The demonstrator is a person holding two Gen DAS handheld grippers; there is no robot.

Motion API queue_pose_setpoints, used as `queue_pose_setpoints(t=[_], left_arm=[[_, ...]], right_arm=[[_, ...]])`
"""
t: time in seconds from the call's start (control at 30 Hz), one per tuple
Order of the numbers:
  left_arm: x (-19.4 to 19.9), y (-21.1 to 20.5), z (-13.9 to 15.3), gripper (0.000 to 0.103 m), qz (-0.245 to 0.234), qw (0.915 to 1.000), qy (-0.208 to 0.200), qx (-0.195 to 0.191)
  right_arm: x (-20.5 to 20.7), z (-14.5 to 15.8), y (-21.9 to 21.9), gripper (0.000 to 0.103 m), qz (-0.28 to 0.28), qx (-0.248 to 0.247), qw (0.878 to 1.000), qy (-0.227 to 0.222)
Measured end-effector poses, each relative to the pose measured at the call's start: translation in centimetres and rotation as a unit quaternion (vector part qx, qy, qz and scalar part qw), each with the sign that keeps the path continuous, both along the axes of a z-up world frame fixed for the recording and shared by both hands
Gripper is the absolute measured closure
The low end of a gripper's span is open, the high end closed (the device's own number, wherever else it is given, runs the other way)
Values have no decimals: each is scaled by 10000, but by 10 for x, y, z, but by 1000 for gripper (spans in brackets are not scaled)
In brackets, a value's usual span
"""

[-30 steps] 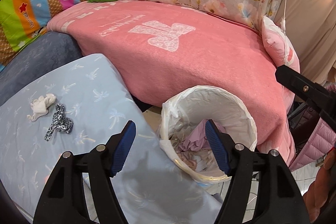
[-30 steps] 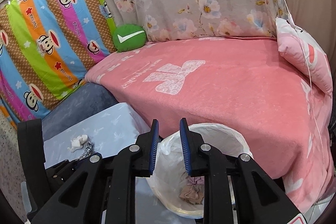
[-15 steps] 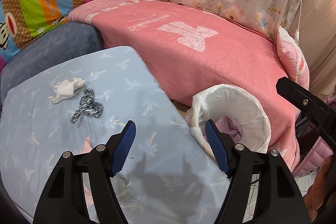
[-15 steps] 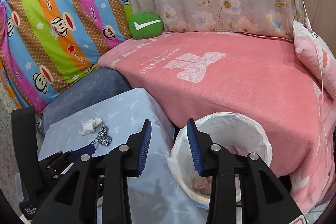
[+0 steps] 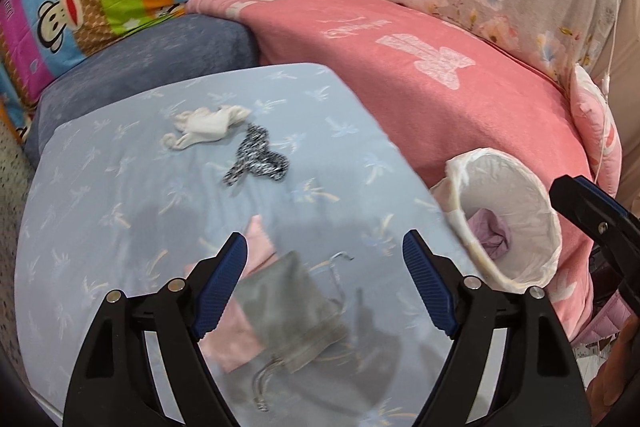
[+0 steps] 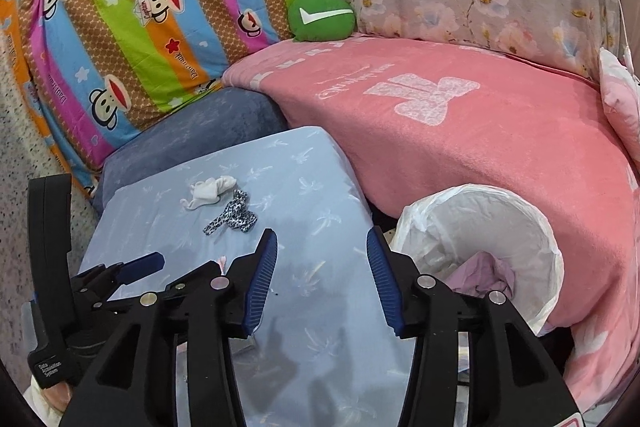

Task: Organize soft objects
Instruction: 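Move both open grippers back over the pink cloth and grey pouch, then grasp the pink cloth with the left gripper while the right grasps the grey drawstring pouch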

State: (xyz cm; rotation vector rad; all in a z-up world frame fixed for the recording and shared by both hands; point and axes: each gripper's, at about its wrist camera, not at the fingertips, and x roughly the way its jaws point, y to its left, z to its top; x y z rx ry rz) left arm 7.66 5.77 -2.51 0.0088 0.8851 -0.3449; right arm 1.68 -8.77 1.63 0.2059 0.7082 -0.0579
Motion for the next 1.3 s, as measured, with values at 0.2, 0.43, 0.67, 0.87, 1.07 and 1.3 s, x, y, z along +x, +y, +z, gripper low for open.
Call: queue_pose_setpoints(t=[0.2, 0.43, 0.67, 0.87, 1.07, 1.3], left_arm=[[-1, 28, -16, 26, 284, 9994, 175, 123], [-8, 58, -37, 23, 545, 9974, 405, 227], [-12, 82, -56, 23, 734, 9950, 629, 255], [-13, 93, -69, 23, 797, 9935, 777, 227], [-10, 95, -79, 23, 744, 9933, 863, 180], [-5, 89, -91, 25, 613, 9932, 975, 153]], right_arm=[[2, -22, 28, 49, 276, -18, 9993, 242], [7, -56, 60, 49, 603, -21, 9966, 562], [16, -91, 83, 49, 782, 38, 9926, 924], [25, -119, 97, 49, 907, 64, 9880, 1246], [35, -140, 103, 53, 970, 11, 9842, 1485], [40, -152, 105, 72, 1017, -18, 9814, 1628]])
